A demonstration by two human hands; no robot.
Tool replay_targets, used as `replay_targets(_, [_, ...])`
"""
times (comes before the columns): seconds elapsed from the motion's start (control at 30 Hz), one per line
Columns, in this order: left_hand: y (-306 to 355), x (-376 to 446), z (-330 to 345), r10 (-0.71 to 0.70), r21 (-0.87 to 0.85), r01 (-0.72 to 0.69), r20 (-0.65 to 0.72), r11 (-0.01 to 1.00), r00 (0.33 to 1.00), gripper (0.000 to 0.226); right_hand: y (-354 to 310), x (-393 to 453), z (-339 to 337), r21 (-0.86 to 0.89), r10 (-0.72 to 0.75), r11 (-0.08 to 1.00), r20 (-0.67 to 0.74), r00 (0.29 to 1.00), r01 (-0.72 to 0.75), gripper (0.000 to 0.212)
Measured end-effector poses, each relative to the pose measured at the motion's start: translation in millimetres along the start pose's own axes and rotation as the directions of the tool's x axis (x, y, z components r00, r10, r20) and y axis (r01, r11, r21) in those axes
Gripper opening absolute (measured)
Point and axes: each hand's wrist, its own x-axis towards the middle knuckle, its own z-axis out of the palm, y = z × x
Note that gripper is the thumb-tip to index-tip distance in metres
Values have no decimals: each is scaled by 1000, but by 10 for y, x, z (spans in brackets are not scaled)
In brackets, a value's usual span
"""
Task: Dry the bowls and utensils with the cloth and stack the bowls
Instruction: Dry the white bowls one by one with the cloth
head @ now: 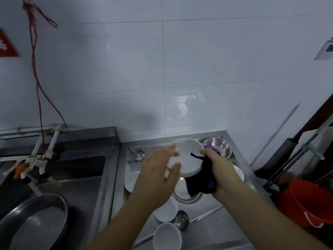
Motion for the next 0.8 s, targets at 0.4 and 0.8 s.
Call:
replay_targets(0.4, [42,290,743,-634,-722,666,429,188,644,17,-20,389,-787,-35,-55,998,-136,989,51,42])
replay_targets(0.8, [506,707,2268,-673,-549,813,530,192,517,18,-499,1050,-2303,-214,14,973,-294,956,-80,27])
